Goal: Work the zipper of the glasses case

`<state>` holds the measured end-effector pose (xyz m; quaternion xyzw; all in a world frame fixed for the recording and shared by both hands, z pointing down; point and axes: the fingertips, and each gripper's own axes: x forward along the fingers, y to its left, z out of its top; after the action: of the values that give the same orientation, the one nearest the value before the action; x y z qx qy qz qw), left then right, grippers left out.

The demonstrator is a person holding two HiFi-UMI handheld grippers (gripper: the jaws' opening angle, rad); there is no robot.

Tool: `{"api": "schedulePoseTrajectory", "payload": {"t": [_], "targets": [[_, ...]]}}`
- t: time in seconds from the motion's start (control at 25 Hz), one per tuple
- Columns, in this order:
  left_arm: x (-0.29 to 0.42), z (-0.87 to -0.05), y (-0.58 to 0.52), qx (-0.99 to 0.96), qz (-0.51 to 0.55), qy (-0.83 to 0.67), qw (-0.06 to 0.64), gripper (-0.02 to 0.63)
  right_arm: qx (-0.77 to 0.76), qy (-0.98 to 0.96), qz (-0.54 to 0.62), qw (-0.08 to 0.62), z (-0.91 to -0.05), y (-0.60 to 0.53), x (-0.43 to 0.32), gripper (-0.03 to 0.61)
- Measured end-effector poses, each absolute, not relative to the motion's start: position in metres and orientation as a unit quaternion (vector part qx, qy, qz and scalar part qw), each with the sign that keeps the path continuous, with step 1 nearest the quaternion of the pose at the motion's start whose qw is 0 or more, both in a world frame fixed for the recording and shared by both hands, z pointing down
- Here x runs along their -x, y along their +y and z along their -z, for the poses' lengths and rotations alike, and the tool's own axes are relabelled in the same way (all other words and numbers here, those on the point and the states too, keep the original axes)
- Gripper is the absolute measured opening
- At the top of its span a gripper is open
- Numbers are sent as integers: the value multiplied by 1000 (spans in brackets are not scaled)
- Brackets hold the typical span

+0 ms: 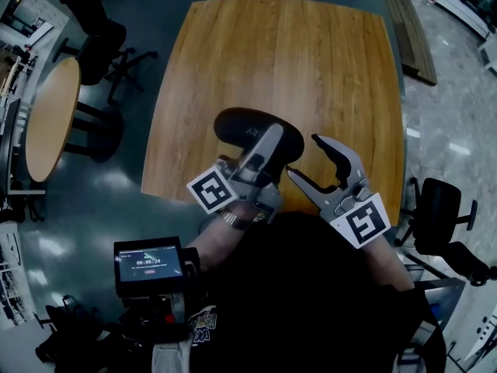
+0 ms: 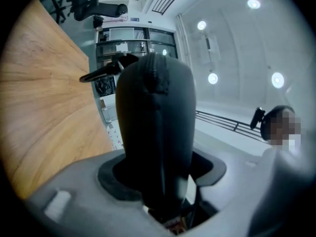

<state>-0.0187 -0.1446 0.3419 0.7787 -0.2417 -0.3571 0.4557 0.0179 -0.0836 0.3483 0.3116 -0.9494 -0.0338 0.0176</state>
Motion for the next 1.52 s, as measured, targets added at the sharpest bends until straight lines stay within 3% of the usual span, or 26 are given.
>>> {"api": "schedulePoseTrajectory", "payload": {"t": [0.4,0.6,0.8,0.96,1.04,1.12,1.16,1.52], "targets": [[-11,-362,-122,-807,275,-212,478,259,-267,-950,116,110,-371,-82,7,336],[-17,-377,-114,-817,236,-176,496,265,-263,-954,101,103,-379,-78,-3,331],[20,-407,-112,-785,244,-199,534,278,-299,-950,14,87,-400,-78,-39,331],[71,-447,-105,-760,236,-277,538,181,-333,-940,-20,77,-434,-103,-78,331],[81,-458,-91,-775,205,-281,527,95,-347,-931,-57,99,-477,-125,-91,331],[80,-466,-74,-793,161,-283,514,66,-345,-923,-103,135,-533,-145,-92,331],[78,-471,-67,-798,141,-290,510,1,-342,-919,-125,153,-560,-155,-90,331],[63,-496,-15,-833,24,-296,466,-2,-274,-910,-117,289,-665,-195,-51,333]]}}
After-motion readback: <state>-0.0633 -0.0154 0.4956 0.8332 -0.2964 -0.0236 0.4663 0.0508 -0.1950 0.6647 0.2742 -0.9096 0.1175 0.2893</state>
